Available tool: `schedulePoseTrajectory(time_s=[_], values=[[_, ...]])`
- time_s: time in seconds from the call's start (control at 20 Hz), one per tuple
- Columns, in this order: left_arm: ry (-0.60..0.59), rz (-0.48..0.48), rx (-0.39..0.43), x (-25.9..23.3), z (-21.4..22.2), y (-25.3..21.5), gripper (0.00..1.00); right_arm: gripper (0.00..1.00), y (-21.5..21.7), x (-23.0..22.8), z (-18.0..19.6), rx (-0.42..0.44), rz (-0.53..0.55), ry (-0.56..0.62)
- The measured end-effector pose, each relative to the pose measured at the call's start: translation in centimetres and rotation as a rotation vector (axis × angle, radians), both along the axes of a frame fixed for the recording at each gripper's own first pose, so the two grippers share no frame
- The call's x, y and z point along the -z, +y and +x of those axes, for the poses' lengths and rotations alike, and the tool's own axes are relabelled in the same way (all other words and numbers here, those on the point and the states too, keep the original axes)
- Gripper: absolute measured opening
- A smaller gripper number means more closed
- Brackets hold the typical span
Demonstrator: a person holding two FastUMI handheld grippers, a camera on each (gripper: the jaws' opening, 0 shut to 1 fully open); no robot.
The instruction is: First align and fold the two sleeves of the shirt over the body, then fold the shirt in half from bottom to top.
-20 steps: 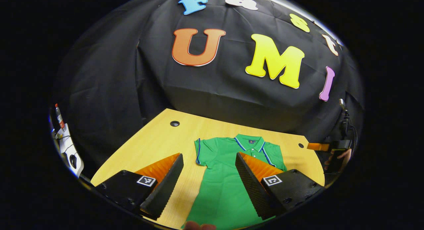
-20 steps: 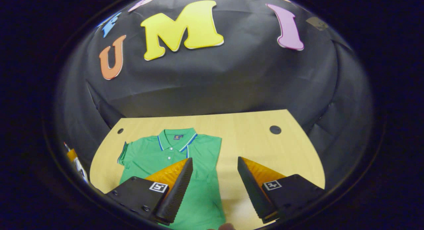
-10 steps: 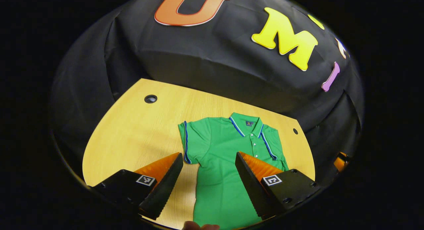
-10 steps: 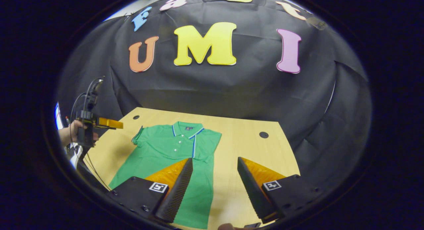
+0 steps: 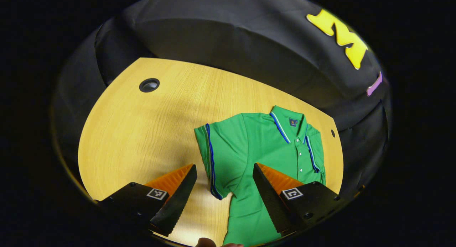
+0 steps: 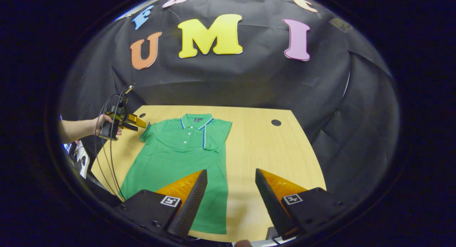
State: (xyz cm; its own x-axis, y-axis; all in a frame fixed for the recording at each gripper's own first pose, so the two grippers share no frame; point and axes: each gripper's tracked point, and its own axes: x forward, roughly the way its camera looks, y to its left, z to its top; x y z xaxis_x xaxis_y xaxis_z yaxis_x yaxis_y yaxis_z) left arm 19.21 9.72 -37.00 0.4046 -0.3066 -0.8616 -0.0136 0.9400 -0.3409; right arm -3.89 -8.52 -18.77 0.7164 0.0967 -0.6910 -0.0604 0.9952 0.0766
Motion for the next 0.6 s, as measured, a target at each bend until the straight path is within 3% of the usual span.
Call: schedulePoseTrajectory(time_s=[0.2, 0.45, 0.55, 0.6], values=[[0.09, 0.028, 0.031, 2.6, 0.4, 0.4, 0.93, 0.88, -0.2, 0.8, -0.5, 0.021, 0.001, 0.022], [0.132, 0.039, 0.034, 3.4, 1.0, 0.0, 0.7, 0.89, -0.3, 1.9, -0.9, 0.049, 0.018, 0.046], [0.148, 0.076, 0.041, 3.8, 0.9, 0.3, 0.4, 0.89, -0.6, 2.0, -1.0, 0.059, 0.02, 0.046], [0.147, 0.096, 0.038, 4.0, 1.1, 0.5, 0.31, 0.89, -0.8, 2.0, -1.1, 0.067, 0.018, 0.048]])
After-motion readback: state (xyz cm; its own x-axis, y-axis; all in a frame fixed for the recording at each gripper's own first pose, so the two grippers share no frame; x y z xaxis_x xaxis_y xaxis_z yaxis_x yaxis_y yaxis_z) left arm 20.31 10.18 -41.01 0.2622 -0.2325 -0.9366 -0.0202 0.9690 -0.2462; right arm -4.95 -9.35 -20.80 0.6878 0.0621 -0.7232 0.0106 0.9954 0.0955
